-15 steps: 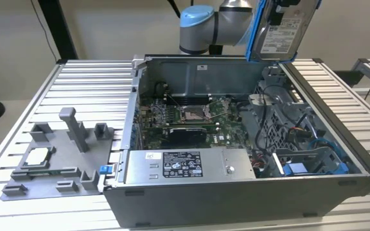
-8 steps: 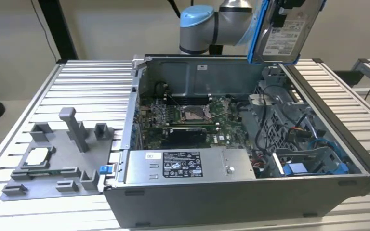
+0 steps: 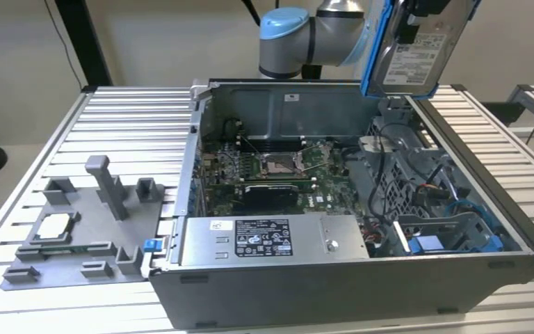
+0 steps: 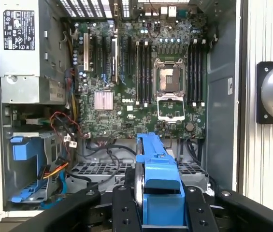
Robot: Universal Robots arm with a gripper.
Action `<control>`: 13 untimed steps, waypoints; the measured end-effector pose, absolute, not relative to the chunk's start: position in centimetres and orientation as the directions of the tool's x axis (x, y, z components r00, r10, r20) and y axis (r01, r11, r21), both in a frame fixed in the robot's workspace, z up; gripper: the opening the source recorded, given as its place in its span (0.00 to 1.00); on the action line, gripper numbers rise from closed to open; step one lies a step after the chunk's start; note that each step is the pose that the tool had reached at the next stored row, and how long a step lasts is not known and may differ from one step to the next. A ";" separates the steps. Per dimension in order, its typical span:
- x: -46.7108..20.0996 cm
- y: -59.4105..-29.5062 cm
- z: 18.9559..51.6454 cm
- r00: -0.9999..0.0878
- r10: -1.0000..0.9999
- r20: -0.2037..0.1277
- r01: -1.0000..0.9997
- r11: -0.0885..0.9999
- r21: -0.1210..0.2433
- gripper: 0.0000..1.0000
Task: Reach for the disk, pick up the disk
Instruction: 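Pick up the disk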
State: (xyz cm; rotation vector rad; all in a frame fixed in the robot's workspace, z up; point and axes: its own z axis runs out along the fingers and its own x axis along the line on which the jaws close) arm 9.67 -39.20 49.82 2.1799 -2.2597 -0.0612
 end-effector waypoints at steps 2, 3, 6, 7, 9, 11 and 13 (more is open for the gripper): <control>9.7 -39.4 49.8 -0.041 -0.999 -0.026 -0.999 0.040 0.029 0.00; 9.7 -39.5 49.8 -0.043 -0.999 -0.026 -0.999 0.042 0.029 0.00; 9.8 -39.8 49.8 -0.050 -0.998 -0.026 -0.998 0.049 0.029 0.00; 9.9 -39.9 49.8 -0.052 -0.998 -0.026 -0.998 0.051 0.029 0.00; 9.9 -40.1 49.8 -0.056 -0.998 -0.026 -0.998 0.056 0.029 0.00; 10.0 -40.3 49.8 -0.061 -0.998 -0.026 -0.998 0.060 0.029 0.00; 10.1 -40.5 49.8 -0.065 -0.998 -0.026 -0.998 0.064 0.029 0.00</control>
